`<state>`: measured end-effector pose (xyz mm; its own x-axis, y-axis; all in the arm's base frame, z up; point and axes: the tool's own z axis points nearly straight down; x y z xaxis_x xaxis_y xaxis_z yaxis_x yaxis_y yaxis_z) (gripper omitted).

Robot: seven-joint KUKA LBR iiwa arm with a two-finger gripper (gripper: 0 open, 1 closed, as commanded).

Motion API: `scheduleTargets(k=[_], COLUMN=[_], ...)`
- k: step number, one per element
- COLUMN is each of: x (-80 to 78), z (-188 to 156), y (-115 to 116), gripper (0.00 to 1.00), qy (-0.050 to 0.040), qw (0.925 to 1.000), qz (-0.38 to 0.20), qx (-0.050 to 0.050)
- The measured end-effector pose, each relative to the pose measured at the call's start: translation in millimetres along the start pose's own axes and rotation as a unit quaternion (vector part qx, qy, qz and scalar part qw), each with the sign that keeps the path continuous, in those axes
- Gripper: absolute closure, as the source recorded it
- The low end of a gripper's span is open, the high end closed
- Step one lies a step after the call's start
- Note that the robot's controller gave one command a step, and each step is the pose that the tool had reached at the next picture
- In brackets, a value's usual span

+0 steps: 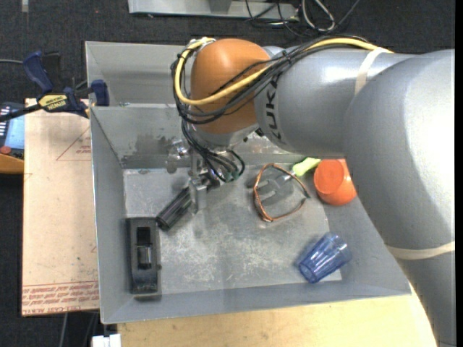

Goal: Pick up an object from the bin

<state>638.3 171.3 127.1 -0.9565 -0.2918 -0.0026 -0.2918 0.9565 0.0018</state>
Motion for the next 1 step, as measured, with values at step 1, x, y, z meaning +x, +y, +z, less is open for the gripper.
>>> scheduleTargets(k=[1], x=[17.3], z=[-34.4], y=[-39.2], gripper=[0.0], qy=[-0.0039], qw=[0.9998], qz=[-0.02], qx=[0.0])
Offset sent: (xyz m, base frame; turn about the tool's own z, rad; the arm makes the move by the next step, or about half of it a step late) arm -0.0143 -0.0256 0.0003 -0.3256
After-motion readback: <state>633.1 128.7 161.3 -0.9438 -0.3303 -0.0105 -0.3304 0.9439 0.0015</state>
